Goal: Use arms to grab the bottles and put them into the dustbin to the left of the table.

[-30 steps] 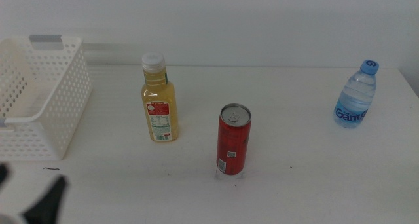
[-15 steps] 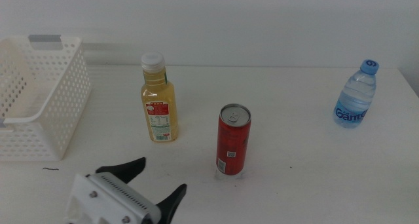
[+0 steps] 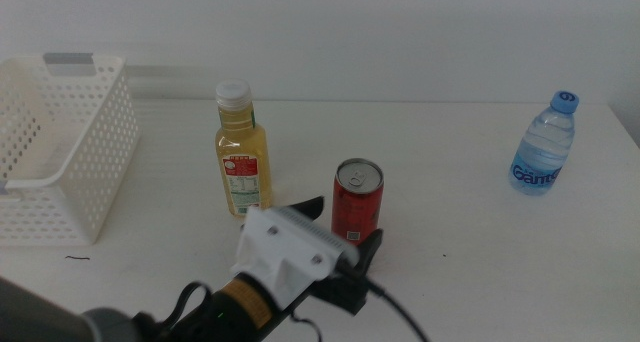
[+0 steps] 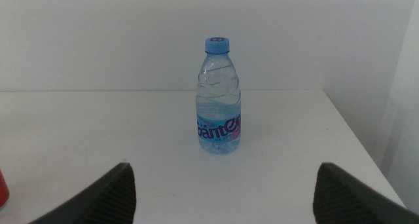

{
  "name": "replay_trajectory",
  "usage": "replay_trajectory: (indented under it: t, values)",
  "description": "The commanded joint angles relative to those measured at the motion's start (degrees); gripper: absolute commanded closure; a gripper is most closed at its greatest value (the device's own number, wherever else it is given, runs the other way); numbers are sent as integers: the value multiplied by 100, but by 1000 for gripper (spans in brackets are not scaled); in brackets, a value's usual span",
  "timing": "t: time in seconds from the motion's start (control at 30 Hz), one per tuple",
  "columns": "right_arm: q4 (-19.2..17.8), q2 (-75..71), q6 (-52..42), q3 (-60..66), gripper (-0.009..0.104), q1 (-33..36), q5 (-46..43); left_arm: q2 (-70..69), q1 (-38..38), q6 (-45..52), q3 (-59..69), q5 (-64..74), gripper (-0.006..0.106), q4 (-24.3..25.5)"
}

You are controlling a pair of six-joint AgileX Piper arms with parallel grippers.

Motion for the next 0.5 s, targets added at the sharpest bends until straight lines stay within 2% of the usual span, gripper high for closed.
replay_trajectory:
  t: [0.0,0.2,0.47]
  values:
    - [-41,-24,-10,19,4,-53,-74,44,-30,-76,-312,440,7,18]
    - [-41,-24,-10,19,4,-53,-74,58,48,-46,-454,797,7,19]
    - [-41,-24,-10,19,4,-53,-74,58,487,-248,-779,1561,7,621]
